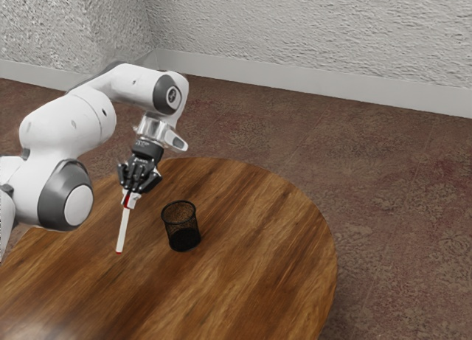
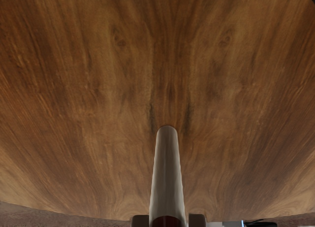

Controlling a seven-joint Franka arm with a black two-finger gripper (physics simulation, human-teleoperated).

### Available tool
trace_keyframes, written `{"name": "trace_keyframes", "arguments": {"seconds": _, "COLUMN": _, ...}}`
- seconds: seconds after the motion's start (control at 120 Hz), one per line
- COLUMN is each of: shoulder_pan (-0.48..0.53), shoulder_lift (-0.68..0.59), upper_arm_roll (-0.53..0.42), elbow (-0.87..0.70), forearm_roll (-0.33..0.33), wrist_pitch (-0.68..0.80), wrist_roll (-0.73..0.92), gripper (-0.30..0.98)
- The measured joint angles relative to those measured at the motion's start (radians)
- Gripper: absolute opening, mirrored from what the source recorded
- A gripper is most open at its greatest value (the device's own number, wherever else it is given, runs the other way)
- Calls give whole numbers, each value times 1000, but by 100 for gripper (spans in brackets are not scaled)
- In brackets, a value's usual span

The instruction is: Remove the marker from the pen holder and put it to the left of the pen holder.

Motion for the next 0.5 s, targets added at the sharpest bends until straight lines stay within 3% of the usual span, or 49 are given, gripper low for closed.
{"name": "trace_keyframes", "arguments": {"seconds": 0.325, "shoulder_pan": 1, "shoulder_lift": 63, "upper_arm_roll": -1, "elbow": -1, "forearm_roll": -12, "wrist_pitch": 67, "wrist_roll": -129, "gripper": -10}}
{"name": "trace_keyframes", "arguments": {"seconds": 0.5, "shoulder_pan": 1, "shoulder_lift": 64, "upper_arm_roll": 0, "elbow": -4, "forearm_roll": -27, "wrist_pitch": 93, "wrist_roll": -179, "gripper": 25}}
